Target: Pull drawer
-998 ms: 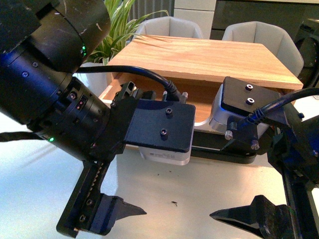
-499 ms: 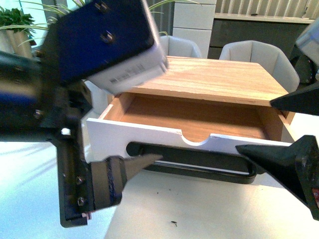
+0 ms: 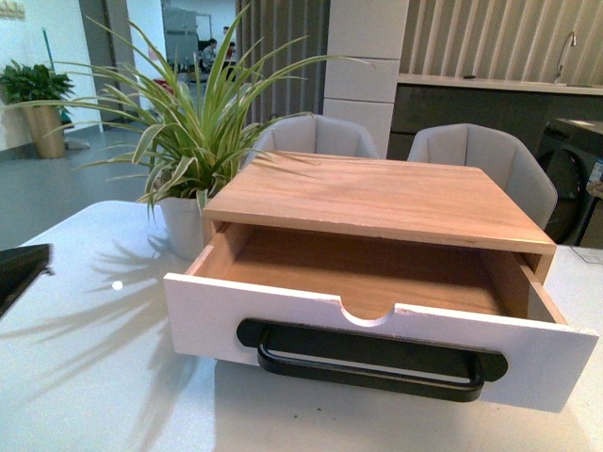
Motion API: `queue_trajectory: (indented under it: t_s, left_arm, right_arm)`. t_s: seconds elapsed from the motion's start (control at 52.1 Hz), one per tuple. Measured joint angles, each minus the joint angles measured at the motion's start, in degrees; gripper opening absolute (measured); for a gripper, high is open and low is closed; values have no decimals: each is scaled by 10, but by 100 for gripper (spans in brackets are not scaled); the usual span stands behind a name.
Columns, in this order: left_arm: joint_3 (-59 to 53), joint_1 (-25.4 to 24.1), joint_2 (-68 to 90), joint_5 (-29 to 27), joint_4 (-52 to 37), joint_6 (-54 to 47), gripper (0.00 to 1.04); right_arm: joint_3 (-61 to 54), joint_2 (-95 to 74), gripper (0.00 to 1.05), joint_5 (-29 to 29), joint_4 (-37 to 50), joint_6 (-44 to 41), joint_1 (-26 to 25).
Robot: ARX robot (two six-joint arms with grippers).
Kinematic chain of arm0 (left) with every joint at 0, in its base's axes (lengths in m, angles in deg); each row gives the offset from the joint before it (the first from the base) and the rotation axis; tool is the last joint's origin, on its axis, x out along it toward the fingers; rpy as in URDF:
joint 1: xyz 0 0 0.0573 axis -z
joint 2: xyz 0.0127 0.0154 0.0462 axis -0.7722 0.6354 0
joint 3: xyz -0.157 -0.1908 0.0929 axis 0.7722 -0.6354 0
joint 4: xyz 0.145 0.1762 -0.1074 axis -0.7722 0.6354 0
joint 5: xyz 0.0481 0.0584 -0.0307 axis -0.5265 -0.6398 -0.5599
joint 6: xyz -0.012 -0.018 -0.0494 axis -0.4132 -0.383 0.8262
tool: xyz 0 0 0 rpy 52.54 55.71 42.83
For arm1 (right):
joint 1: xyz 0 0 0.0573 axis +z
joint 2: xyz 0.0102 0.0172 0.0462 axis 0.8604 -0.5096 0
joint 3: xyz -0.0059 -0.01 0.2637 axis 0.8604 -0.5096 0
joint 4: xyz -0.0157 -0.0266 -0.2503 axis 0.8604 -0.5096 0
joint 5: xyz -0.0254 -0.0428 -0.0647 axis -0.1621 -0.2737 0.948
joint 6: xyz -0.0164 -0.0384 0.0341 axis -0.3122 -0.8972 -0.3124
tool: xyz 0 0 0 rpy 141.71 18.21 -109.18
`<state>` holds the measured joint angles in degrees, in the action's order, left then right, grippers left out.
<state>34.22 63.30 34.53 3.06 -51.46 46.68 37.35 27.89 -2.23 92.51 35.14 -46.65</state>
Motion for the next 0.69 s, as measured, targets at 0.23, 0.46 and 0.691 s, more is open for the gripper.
queue_trajectory:
  t_s: [0.23, 0.46, 0.691]
  left_arm:
    - [-30, -113, -59, -14, 21, 134, 97]
    - [-55, -124, -69, -68, -28, 143, 82]
    - [-103, -127, -149, -74, 2, 130, 34]
  right_arm:
    - [-42, 24, 96, 74, 29, 74, 9]
    - [-59, 37, 83, 37, 51, 83, -2]
    - [-107, 131, 35, -12, 8, 71, -49]
